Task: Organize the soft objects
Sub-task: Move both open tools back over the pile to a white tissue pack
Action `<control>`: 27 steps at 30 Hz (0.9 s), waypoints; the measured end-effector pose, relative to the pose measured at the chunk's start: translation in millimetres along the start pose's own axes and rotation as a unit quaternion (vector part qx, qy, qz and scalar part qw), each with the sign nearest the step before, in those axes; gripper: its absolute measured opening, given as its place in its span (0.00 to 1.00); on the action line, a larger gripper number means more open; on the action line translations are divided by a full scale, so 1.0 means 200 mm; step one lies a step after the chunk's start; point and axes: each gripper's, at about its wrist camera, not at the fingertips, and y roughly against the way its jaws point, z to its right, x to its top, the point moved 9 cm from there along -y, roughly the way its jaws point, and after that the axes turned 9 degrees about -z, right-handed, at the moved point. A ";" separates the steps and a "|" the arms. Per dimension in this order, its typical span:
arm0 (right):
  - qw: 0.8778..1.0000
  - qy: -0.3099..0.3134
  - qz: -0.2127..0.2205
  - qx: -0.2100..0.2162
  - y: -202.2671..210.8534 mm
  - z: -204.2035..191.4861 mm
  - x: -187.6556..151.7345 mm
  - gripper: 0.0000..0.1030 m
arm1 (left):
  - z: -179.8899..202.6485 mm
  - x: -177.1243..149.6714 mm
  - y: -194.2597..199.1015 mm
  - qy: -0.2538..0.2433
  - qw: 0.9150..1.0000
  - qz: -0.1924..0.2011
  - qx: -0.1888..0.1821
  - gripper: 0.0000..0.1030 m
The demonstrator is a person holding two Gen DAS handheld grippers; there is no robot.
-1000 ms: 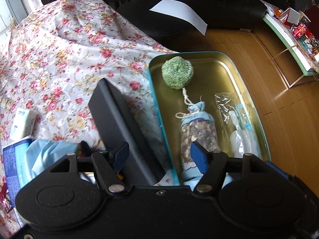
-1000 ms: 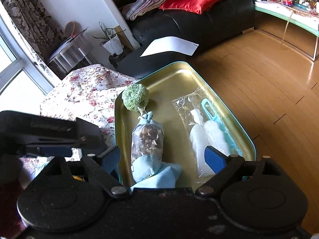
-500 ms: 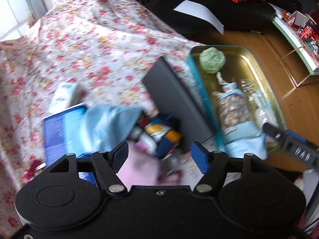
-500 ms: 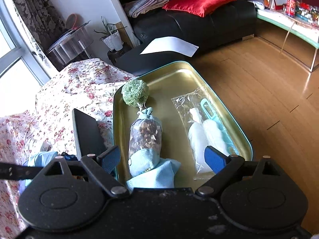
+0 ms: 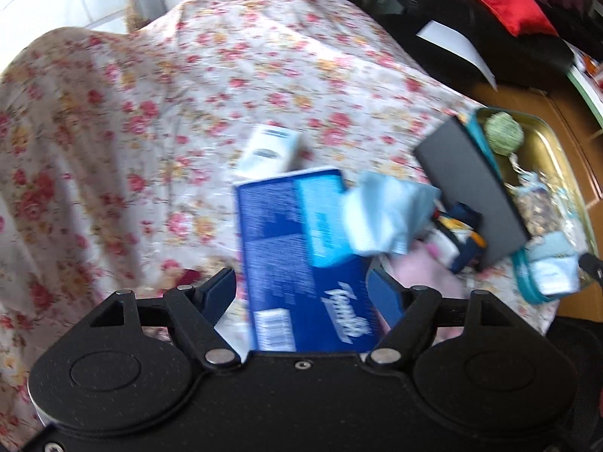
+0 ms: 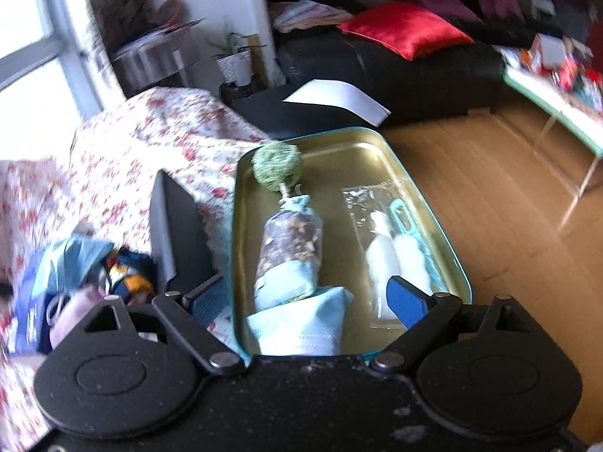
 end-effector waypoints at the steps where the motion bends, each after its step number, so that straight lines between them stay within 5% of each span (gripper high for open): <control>1: 1.000 0.018 0.003 -0.006 0.01 -0.03 -0.01 0.89 | -0.04 0.01 0.00 0.004 1.000 0.003 0.003 0.70; 13: 0.986 0.162 -0.013 0.031 0.12 -0.49 -0.24 0.89 | -0.33 0.21 -0.08 0.037 0.999 0.022 0.022 0.71; 27: 0.960 0.251 -0.058 0.107 0.09 -0.98 -0.51 0.89 | -0.26 0.47 -0.33 0.022 0.999 0.019 0.014 0.76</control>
